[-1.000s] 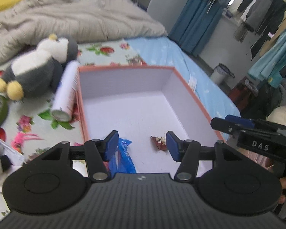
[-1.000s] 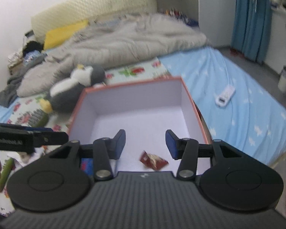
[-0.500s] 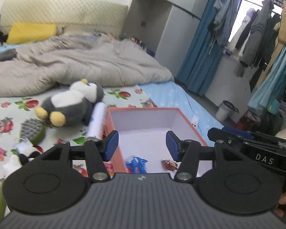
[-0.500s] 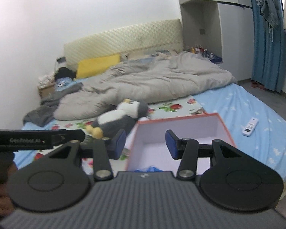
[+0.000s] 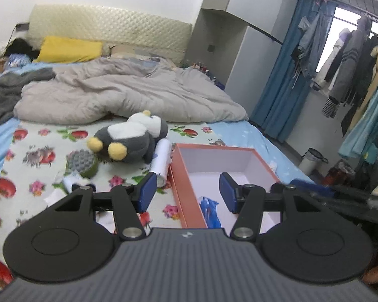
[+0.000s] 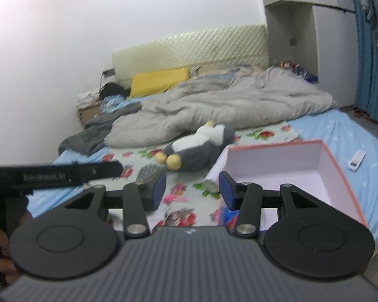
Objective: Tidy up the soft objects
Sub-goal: 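Withdraw both tools from the box back toward the remaining items, then grasp the panda plush's head with the right tool while the left tool grasps its tail, then lift the panda plush with the right tool while the left tool holds its tail, then carry the panda plush toward the pink box with both tools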
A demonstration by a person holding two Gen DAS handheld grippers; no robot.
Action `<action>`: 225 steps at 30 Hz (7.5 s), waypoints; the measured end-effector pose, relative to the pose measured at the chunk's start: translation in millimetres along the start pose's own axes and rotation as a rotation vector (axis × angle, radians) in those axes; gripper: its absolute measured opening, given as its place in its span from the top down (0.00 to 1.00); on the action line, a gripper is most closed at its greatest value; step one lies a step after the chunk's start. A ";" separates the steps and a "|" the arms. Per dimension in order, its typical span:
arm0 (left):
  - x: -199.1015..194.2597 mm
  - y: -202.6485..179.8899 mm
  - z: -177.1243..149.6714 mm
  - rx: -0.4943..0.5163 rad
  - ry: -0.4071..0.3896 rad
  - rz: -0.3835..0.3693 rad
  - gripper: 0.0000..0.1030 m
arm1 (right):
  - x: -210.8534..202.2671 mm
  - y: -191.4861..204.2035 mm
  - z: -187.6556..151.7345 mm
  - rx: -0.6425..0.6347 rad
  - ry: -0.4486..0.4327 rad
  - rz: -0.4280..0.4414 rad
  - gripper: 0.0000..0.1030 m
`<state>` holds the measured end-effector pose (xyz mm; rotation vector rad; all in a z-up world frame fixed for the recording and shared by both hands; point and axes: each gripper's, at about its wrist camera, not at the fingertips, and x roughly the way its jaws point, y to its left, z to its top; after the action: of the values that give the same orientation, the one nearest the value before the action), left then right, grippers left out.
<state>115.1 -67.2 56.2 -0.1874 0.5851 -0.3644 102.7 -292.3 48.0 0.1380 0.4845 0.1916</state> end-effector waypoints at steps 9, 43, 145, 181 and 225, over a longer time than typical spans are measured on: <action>-42.6 21.3 -35.1 -0.067 -0.018 0.071 0.41 | 8.8 25.0 -39.4 0.016 0.137 0.057 0.52; 53.1 153.6 -99.4 -0.265 0.099 0.264 0.41 | 98.4 64.9 -84.8 0.038 0.316 0.178 0.52; 103.3 208.5 -171.1 -0.240 0.300 0.255 0.48 | 176.8 47.6 -112.7 0.164 0.525 0.150 0.56; 135.9 190.7 -183.1 -0.050 0.368 0.334 0.56 | 218.4 59.0 -146.3 -0.219 0.568 0.120 0.56; 45.2 107.7 -94.6 -0.052 0.082 0.240 0.80 | 120.8 56.1 -84.8 -0.064 0.339 0.118 0.58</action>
<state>126.6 7.8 -73.6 -0.1508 0.6904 -0.1252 158.9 -204.5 -70.5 0.0712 0.8080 0.3487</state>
